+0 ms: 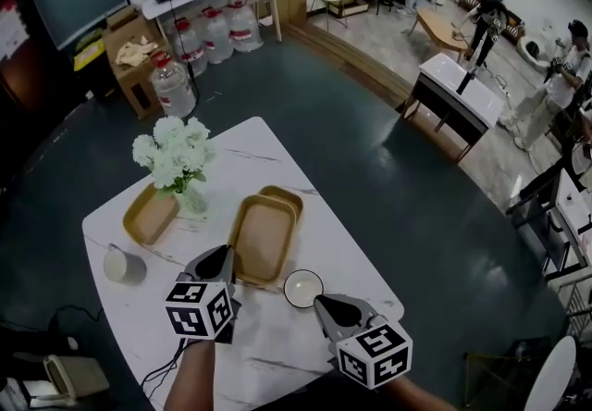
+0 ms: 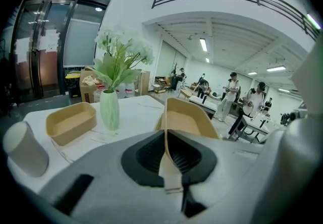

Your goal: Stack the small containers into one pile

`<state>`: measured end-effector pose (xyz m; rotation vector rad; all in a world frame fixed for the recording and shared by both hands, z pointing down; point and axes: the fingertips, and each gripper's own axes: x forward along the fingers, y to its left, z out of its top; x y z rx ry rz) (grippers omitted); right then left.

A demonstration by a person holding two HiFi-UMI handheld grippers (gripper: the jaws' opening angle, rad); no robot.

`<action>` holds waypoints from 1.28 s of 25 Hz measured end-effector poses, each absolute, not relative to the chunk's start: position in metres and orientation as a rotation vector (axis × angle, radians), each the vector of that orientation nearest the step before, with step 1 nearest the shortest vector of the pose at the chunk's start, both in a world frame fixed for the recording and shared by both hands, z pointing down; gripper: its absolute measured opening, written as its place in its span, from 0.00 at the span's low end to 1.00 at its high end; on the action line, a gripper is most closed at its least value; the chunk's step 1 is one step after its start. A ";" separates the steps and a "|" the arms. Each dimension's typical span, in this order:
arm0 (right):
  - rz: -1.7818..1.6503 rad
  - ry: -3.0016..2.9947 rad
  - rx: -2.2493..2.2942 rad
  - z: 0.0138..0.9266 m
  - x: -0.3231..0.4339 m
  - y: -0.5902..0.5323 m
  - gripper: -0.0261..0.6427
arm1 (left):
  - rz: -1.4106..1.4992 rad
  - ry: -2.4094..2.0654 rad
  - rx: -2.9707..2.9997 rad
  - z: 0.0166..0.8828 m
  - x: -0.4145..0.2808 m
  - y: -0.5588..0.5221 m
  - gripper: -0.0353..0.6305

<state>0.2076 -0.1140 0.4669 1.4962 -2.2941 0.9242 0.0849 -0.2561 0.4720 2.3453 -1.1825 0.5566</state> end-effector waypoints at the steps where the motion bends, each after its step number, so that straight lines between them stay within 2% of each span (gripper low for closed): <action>1: 0.930 -2.292 1.492 0.468 0.210 -0.116 0.04 | 0.576 -1.180 2.350 0.474 0.087 -0.261 0.08; 19: 0.983 -2.267 1.443 0.483 0.223 -0.145 0.04 | 0.708 -1.008 2.408 0.497 0.116 -0.322 0.08; 26: 0.983 -2.266 1.440 0.488 0.220 -0.153 0.04 | 0.678 -1.006 2.415 0.503 0.118 -0.325 0.09; 29: 0.981 -2.274 1.438 0.487 0.218 -0.153 0.04 | 0.635 -1.057 2.432 0.498 0.117 -0.326 0.19; 32: 0.975 -2.276 1.439 0.484 0.218 -0.150 0.04 | 0.611 -1.077 2.449 0.494 0.117 -0.322 0.23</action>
